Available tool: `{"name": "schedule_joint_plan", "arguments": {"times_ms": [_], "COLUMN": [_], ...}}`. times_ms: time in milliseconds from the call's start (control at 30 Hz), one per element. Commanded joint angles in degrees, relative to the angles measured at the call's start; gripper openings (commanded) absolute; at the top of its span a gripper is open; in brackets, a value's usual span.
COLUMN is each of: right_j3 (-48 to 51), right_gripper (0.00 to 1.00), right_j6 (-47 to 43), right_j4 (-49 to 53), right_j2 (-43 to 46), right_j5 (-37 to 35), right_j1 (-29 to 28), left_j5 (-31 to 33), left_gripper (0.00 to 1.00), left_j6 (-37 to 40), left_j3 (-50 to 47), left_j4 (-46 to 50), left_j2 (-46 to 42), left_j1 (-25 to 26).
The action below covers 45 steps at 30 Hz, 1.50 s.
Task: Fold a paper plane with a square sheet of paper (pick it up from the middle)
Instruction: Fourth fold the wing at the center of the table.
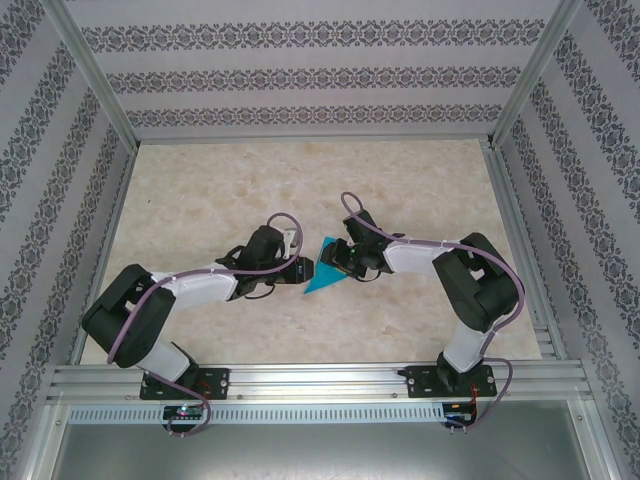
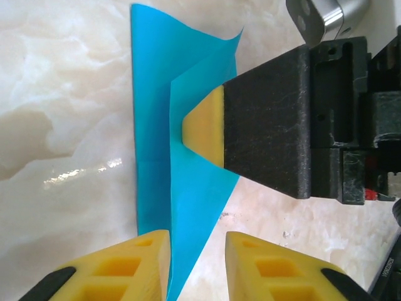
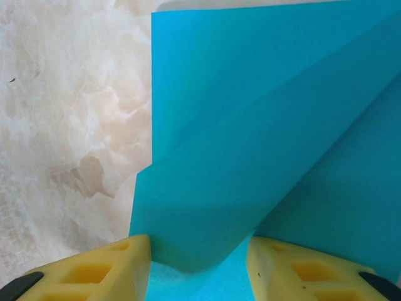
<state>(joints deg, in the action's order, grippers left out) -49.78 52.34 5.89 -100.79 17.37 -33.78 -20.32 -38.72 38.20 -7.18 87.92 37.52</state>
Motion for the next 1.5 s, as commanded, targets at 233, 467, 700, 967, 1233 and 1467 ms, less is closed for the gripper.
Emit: {"name": "schedule_joint_plan", "arguments": {"times_ms": [233, 467, 700, 967, 1233, 1467], "right_j3": [0.7, 0.3, 0.2, 0.6, 0.9, 1.0], "right_gripper": [0.48, 0.48, 0.47, 0.48, 0.48, 0.48], "right_j6": [-2.8, -3.0, -2.9, -2.7, -2.3, -2.4], "right_j4": [6.1, 6.7, 6.9, 6.4, 5.7, 6.4], "right_j2": [-3.5, -4.0, -4.5, -4.5, -4.7, -4.8], "right_j5": [-3.2, -2.8, -2.8, -2.3, -1.5, -2.2], "right_j1": [-1.0, -0.9, -0.9, -0.9, -0.8, -0.6], "left_j5": [-7.2, -2.5, -0.7, -7.8, -8.5, -4.9], "left_gripper": [0.21, 0.16, 0.19, 0.21, 0.17, 0.15], "left_j6": [-3.2, -1.3, 0.2, -1.3, -0.9, -0.2], "left_j3": [3.4, 4.6, 4.5, 4.2, 6.0, 5.8], "left_j4": [-2.4, 3.0, 4.9, -0.2, 2.2, 5.6], "left_j2": [7.7, 8.0, 2.7, 2.6, 7.7, 9.2], "left_j1": [-0.4, -0.4, -0.6, -0.5, -0.3, -0.3]}}
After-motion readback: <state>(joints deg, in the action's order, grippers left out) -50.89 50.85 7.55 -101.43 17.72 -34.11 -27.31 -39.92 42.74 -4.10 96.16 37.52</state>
